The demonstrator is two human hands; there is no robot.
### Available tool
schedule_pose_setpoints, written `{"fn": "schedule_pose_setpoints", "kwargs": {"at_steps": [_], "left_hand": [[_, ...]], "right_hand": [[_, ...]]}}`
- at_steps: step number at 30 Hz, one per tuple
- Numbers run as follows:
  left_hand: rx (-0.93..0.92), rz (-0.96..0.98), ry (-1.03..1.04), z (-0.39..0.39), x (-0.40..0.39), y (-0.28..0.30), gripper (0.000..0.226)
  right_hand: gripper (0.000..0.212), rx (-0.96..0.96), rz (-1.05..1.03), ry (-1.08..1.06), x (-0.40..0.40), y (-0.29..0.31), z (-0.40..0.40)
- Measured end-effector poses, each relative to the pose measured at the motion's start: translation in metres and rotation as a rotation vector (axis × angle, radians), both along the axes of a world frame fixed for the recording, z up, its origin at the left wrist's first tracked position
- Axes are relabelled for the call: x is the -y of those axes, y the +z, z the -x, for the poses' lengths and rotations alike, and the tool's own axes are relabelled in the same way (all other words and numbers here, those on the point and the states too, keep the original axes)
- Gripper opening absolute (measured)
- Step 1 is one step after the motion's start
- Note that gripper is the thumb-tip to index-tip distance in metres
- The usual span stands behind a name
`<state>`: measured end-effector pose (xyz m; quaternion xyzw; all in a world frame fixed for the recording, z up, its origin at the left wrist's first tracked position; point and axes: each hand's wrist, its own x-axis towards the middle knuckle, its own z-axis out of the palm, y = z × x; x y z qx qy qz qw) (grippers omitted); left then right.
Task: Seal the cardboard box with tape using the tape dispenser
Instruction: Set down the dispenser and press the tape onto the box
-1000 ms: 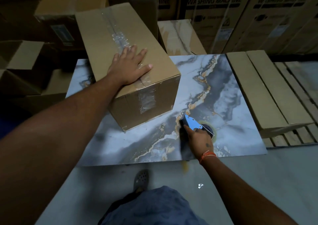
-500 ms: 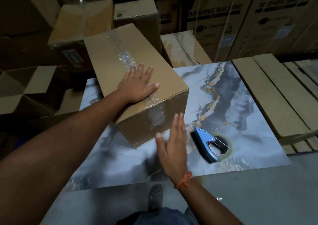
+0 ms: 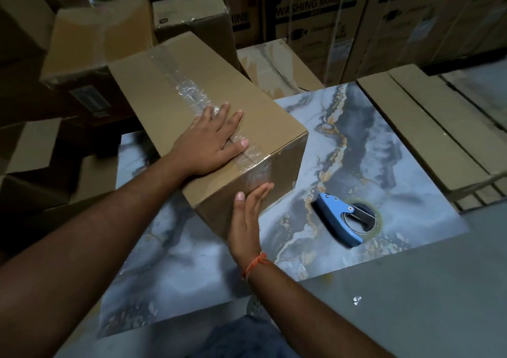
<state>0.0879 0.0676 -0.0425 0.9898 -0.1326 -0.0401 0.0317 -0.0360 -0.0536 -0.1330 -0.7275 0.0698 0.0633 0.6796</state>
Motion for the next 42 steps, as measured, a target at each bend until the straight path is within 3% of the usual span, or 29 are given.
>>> {"fn": "schedule_pose_setpoints", "kwargs": {"at_steps": [4, 9, 12, 19, 24, 27, 35, 39, 42], "left_hand": [[0.013, 0.037, 0.037, 0.005, 0.001, -0.001, 0.084], [0.001, 0.077, 0.043, 0.02, 0.007, -0.001, 0.078], [-0.019, 0.081, -0.052, 0.034, 0.004, 0.002, 0.085], [-0.059, 0.092, -0.26, 0.056, 0.012, 0.012, 0.09], [-0.016, 0.018, -0.168, 0.044, 0.046, 0.009, 0.085], [0.002, 0.024, -0.132, 0.041, 0.056, 0.011, 0.082], [0.06, 0.155, -0.115, 0.047, 0.052, 0.008, 0.058], [-0.068, 0.381, -0.216, 0.028, 0.024, 0.009, 0.07], [-0.077, 0.159, -0.24, 0.008, 0.009, 0.007, 0.077]], "right_hand": [[0.08, 0.161, 0.041, -0.025, 0.0, 0.023, 0.005], [0.081, 0.08, 0.051, 0.02, -0.001, 0.013, 0.004], [0.077, 0.079, 0.055, 0.034, 0.014, 0.008, 0.006], [0.08, 0.261, 0.215, -0.304, 0.055, 0.017, -0.02], [0.078, 0.307, 0.178, -0.327, 0.061, 0.02, -0.026], [0.074, 0.415, 0.271, -0.279, 0.064, 0.027, -0.025], [0.077, 0.41, 0.288, -0.274, 0.068, 0.026, -0.031], [0.076, 0.433, 0.298, -0.263, 0.054, 0.026, -0.019], [0.07, 0.46, 0.348, -0.175, 0.03, 0.023, -0.007]]}}
